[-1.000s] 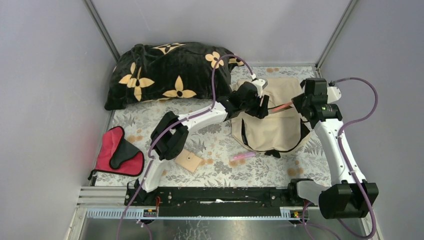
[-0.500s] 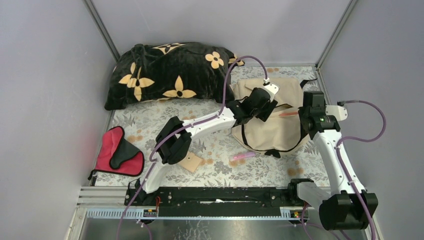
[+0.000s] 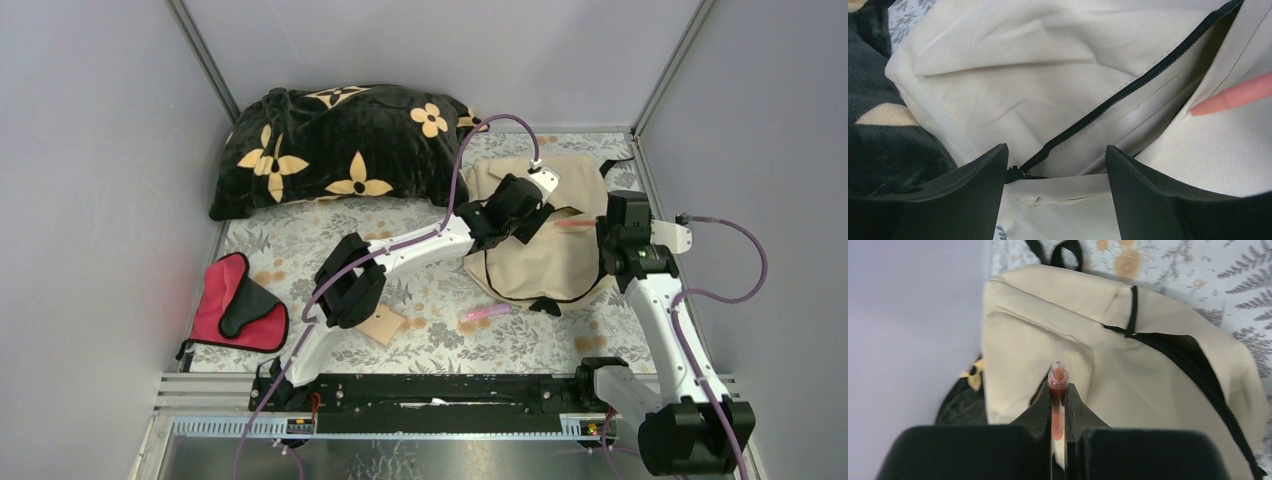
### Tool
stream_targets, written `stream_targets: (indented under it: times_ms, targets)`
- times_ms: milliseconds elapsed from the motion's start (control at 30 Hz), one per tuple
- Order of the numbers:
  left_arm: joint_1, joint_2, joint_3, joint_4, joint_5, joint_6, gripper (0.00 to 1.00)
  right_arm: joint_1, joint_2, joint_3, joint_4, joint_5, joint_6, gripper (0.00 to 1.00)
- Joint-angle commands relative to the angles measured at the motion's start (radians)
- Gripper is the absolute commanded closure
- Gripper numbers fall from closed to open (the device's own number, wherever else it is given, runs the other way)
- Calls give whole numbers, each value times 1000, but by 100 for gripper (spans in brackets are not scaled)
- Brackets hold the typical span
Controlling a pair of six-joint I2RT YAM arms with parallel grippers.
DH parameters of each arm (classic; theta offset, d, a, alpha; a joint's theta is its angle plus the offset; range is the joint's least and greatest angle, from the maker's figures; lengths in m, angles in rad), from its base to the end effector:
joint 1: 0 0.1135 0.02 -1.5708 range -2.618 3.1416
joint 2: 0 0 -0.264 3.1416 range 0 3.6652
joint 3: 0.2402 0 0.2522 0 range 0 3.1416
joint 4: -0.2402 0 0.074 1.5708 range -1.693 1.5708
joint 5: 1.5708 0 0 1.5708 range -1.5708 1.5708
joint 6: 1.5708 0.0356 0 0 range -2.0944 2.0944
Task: Pack the student bag
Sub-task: Place the stationery in the student bag.
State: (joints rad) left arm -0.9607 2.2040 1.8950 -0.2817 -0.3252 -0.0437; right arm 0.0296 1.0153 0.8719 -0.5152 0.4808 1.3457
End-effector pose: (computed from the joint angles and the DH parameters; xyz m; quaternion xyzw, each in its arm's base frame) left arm 0.3057 -0.4175 0.2490 0.3170 0.8145 -0.0984 0.4759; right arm 0.2157 -0.0101 0.2976 0.6162 0.6257 0.1063 0.4662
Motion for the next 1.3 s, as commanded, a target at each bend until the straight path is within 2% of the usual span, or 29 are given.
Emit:
stream_targets:
  times_ms: [0,133,367,567,667,833,967,1067,1267]
  targets:
    - [-5,5,-23,-3,65,37,22,-3,-53,1,94,65,14,100]
    - [-4,17,-24,-4,58,19,22,-3,44,36,44,74,59,100]
    - [-4,11,-33,-14,39,27,21,-3,127,-8,145,120,86,100]
    - [-2,-11,-31,-17,29,4,21,6,248,18,154,-87,140,100]
    - [4,-40,-45,-15,45,2,21,21,262,-17,219,-158,144,100]
    - [5,-51,-53,-9,34,2,18,82,291,-18,253,-203,150,100]
    - [6,-16,-22,-32,-42,-11,14,97,315,-17,295,-234,143,100]
    - [9,5,13,-46,-116,-17,22,97,292,-21,317,-234,120,100]
    - [27,3,41,-34,-194,-30,48,96,191,-26,285,-149,49,100]
